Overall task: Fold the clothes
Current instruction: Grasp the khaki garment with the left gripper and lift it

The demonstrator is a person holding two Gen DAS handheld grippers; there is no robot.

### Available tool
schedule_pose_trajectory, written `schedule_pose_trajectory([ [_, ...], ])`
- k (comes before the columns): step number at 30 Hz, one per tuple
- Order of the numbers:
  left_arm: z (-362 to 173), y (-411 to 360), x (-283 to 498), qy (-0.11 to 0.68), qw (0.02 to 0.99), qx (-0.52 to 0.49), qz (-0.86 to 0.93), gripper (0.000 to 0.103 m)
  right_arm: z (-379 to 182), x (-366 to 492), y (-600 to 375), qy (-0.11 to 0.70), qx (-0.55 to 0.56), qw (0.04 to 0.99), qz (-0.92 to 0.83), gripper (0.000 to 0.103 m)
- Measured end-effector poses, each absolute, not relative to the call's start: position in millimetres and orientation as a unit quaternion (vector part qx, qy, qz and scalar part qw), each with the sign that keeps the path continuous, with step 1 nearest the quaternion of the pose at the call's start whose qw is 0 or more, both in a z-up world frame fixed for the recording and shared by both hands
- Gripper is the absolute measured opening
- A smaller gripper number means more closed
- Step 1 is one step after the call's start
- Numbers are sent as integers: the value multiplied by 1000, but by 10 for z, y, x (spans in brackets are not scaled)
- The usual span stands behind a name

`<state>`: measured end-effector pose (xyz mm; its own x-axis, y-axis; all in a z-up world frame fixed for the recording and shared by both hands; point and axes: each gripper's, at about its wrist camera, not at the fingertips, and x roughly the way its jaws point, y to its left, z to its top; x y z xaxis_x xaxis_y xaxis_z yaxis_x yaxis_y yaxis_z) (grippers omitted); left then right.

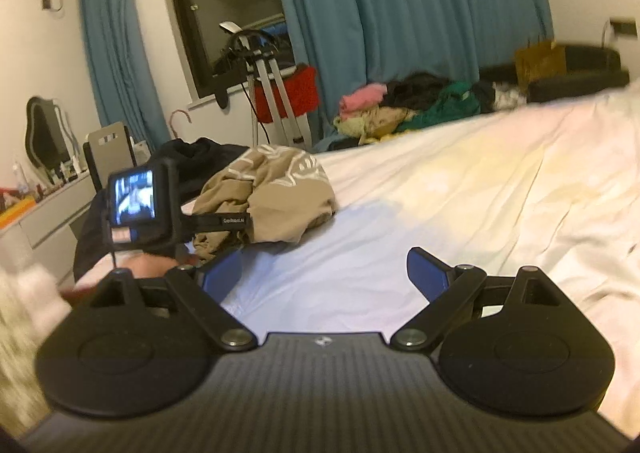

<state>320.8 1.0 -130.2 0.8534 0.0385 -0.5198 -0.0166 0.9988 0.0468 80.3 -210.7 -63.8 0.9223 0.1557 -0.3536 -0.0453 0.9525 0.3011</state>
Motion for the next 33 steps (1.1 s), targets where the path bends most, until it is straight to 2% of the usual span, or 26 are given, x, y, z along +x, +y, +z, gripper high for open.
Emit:
schedule_pose_trajectory([
  [2,-1352,24,3180,257,966,10,-3,64,-719,912,-2112,192,153,968,50,91],
  [4,-1312,7,3128,246,969,9,-22,26,-792,1018,-2116,193,162,967,49,91],
  [5,-1258,-5,3091,242,970,9,-27,15,-826,1061,-2123,193,165,966,50,91],
  [6,-1187,-13,3034,237,971,10,-28,9,-851,1085,-2135,193,169,965,50,91],
  [13,-475,158,2301,174,982,-24,-71,7,-813,941,-2182,162,178,970,18,91],
  [21,242,396,871,91,982,-59,-152,7,-577,510,-2175,129,165,978,4,91],
  [26,346,670,413,74,980,-74,-168,8,-463,195,-2036,151,150,977,31,91],
  [33,236,1154,440,119,977,-134,-114,10,-598,305,-1662,198,101,972,73,90],
])
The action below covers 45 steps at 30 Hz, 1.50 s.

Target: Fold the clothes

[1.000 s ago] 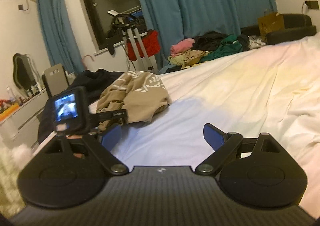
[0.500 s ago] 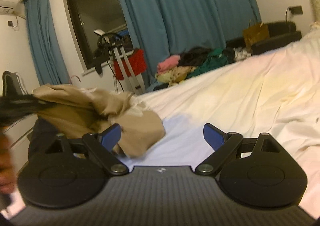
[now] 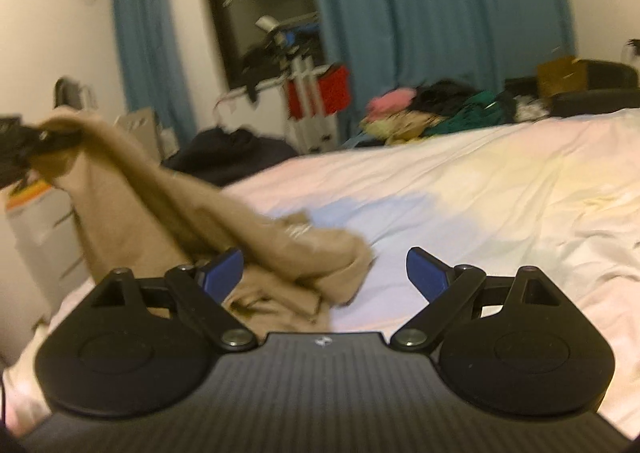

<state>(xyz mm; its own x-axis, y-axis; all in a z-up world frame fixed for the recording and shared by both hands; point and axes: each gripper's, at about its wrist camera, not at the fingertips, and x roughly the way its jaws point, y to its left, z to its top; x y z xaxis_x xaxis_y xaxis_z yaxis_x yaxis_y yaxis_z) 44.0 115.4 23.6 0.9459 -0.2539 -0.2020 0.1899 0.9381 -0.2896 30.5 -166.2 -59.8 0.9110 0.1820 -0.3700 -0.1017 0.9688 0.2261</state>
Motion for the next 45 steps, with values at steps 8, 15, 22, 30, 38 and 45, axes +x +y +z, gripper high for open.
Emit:
schedule_pose_trajectory([
  [8,28,1512,672,186,970,-153,-24,13,-1111,957,-1369,285,92,948,111,76],
  [15,-146,1552,974,237,963,-124,-14,15,-1268,1069,-1318,297,124,936,144,15],
  [22,-420,1396,1206,288,949,-122,-50,14,-770,813,-1641,226,174,951,115,6],
  [30,-345,1175,1019,248,940,-123,-200,8,-410,447,-2257,175,220,958,50,5],
  [38,-339,614,971,294,902,-125,-289,7,-244,276,-2984,166,266,948,-46,5],
  [45,-884,26,1630,447,864,-77,-221,10,-572,491,-3384,261,293,907,-151,7],
])
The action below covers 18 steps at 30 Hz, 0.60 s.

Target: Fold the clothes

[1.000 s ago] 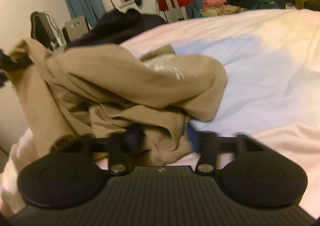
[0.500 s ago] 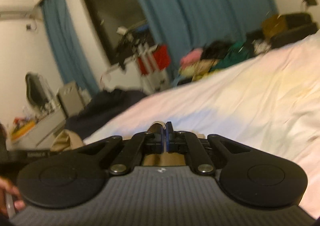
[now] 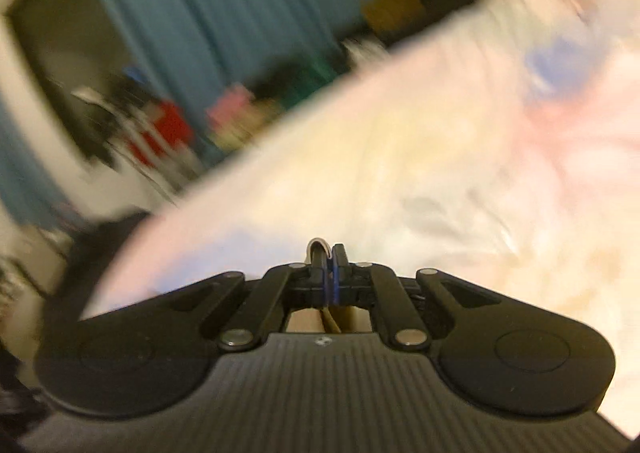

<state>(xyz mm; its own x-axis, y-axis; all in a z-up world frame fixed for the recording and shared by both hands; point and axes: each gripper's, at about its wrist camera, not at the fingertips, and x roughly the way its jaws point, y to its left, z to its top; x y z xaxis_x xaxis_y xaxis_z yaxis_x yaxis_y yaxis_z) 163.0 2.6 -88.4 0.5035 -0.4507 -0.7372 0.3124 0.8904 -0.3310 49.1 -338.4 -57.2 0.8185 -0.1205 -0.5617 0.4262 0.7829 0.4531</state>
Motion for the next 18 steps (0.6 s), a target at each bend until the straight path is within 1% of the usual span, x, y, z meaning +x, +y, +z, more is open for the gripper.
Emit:
schedule_pose_trajectory([
  [4,-1253,-25,1986,493,842,-108,-193,16,-945,716,-3395,329,307,869,-206,8],
  [6,-1343,-2,2074,500,836,-120,-192,16,-1090,780,-3420,355,312,851,-227,8],
  [8,-1364,31,2086,499,833,-128,-201,17,-1136,787,-3427,357,319,848,-228,9],
  [9,-1374,47,2093,498,832,-132,-205,19,-1137,779,-3427,353,322,850,-224,20],
  [10,-1372,61,2090,497,831,-137,-209,22,-1138,770,-3428,349,325,851,-219,32],
  [11,-1363,75,2082,496,829,-144,-213,23,-1140,761,-3428,344,328,853,-215,59],
  [12,-1354,89,2074,494,828,-151,-217,28,-1115,735,-3416,338,328,856,-212,78],
  [13,-1331,78,2059,491,828,-152,-223,36,-1060,694,-3380,329,318,863,-214,85],
  [14,-1299,53,2041,486,830,-149,-229,40,-1017,666,-3345,321,307,868,-221,89],
  [16,-1236,2,2005,478,833,-144,-241,57,-939,587,-3306,302,288,876,-242,89],
  [17,-1205,-24,1987,473,834,-141,-247,61,-900,548,-3287,293,279,879,-252,89],
  [18,-1158,-32,1947,468,838,-134,-248,69,-872,520,-3270,286,273,882,-256,89],
])
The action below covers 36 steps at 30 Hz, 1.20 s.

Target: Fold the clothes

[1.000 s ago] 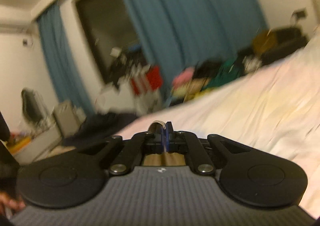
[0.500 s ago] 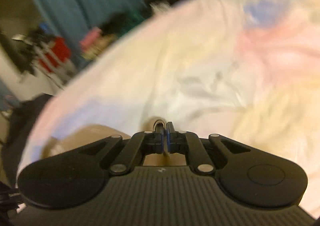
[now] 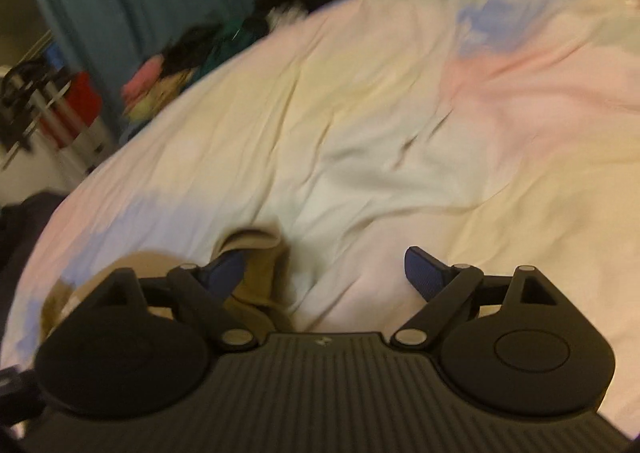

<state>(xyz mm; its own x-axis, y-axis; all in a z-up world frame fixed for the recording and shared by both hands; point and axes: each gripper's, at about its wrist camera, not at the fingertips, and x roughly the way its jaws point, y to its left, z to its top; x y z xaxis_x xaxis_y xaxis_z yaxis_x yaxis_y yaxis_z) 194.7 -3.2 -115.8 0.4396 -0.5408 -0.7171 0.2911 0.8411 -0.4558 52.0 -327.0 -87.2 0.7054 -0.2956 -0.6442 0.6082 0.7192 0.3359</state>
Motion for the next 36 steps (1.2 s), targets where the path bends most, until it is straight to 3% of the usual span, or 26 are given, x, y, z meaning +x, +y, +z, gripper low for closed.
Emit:
schedule_pose_trajectory([
  [1,-1102,-31,1895,461,844,-123,-247,79,-862,512,-3257,282,275,885,-250,89],
  [3,-987,-9,1771,448,855,-101,-242,87,-841,494,-3232,274,278,890,-237,89],
  [11,-579,265,1203,404,894,-17,-193,88,-774,445,-3089,248,284,909,-180,88],
  [20,-662,752,1198,424,894,-84,-114,88,-1048,821,-2023,315,157,936,2,88],
  [22,-685,808,1237,425,894,-94,-107,88,-1109,904,-1786,327,128,935,42,79],
  [25,-722,777,1270,425,893,-95,-112,88,-1203,994,-1553,333,98,934,84,46],
  [26,-731,753,1272,422,894,-94,-114,88,-1203,999,-1564,329,100,935,87,26],
  [27,-724,734,1261,416,897,-94,-119,88,-1180,984,-1578,323,100,938,82,12],
  [29,-693,707,1230,402,901,-98,-132,88,-1084,941,-1669,303,108,945,65,7],
  [36,-583,564,1088,356,912,-92,-181,88,-633,734,-2300,216,174,961,-19,7],
])
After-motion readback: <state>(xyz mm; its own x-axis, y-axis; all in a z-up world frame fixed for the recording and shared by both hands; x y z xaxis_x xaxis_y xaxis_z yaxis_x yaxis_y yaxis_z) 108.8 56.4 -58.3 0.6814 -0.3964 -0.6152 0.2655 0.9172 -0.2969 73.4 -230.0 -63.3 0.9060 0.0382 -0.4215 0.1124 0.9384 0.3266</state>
